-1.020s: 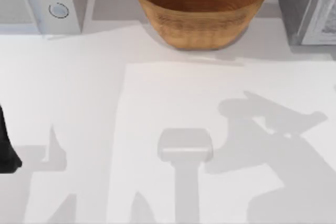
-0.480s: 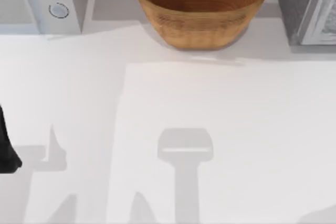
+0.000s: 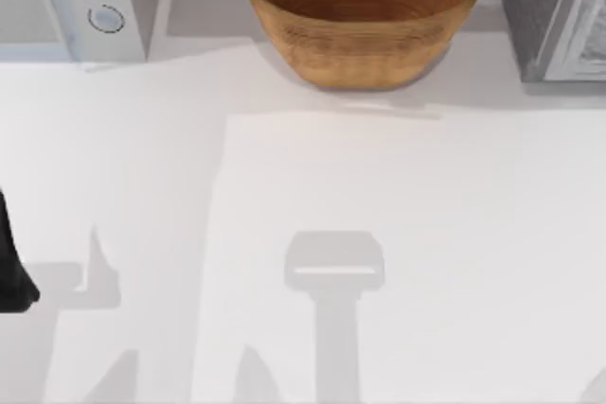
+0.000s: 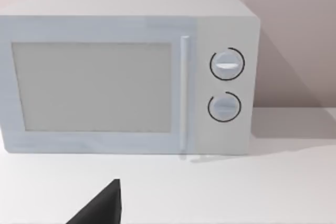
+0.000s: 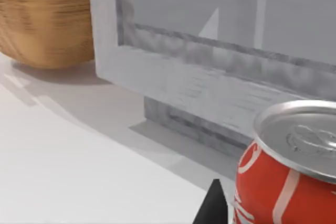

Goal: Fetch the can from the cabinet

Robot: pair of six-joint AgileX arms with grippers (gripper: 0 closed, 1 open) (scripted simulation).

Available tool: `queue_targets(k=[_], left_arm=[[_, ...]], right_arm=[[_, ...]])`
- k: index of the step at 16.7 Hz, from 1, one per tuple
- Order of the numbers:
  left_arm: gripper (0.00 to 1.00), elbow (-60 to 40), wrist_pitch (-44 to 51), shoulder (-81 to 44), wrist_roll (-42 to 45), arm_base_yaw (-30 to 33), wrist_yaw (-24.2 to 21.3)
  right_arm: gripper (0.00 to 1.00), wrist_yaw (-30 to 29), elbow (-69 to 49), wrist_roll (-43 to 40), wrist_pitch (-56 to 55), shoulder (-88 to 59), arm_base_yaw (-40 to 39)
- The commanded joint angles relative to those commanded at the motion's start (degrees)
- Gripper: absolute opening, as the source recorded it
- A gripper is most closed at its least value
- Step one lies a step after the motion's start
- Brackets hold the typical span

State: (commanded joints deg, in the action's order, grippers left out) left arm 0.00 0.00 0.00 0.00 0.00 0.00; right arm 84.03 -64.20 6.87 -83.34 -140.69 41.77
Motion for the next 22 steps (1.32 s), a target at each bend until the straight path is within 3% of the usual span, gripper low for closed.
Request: queue_targets(k=[10,22], left_arm=[[1.00,0.00,0.00,0.00,0.00,0.00,0.00],[1.00,0.00,0.00,0.00,0.00,0.00,0.00]], right_arm=[[0.00,-3.33,-0.78,-2.79,2.78,-0.81,-3.33],[0.90,-3.33,-0.78,-2.79,2.78,-0.81,-3.33]])
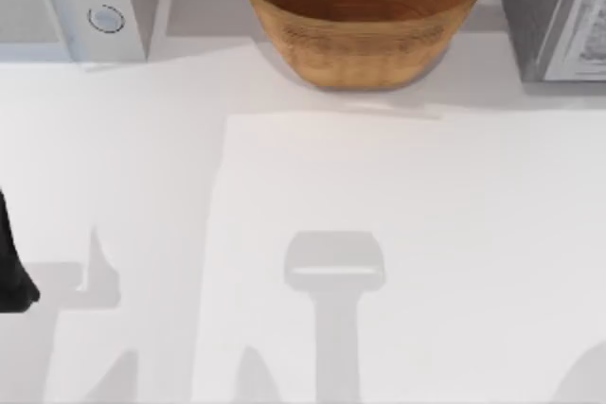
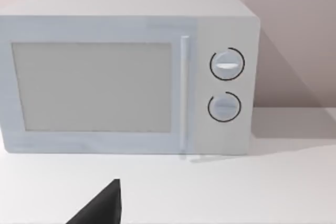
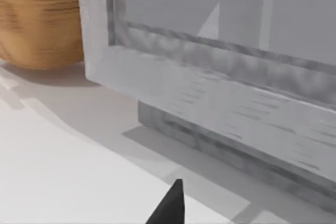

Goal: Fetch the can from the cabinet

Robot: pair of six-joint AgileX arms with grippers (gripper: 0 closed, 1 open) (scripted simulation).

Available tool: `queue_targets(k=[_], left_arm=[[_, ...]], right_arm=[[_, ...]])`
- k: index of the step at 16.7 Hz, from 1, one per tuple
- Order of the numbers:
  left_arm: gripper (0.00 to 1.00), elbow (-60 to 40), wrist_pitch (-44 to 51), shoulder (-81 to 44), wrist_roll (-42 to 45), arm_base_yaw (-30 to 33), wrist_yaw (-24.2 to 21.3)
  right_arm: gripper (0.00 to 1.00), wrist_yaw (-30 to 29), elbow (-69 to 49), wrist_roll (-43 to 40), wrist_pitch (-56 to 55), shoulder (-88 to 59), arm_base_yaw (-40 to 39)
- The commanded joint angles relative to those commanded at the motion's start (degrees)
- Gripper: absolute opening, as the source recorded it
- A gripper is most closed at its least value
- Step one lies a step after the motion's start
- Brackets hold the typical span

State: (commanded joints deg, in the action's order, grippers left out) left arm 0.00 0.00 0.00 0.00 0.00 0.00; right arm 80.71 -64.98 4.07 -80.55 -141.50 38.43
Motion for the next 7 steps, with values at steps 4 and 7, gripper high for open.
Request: queue_targets(k=[4,7], left_arm=[[1.00,0.00,0.00,0.00,0.00,0.00,0.00],[1.00,0.00,0.00,0.00,0.00,0.00,0.00]], right_arm=[[1.00,0.00,0.00,0.00,0.00,0.00,0.00],[1.00,0.00,0.00,0.00,0.00,0.00,0.00]])
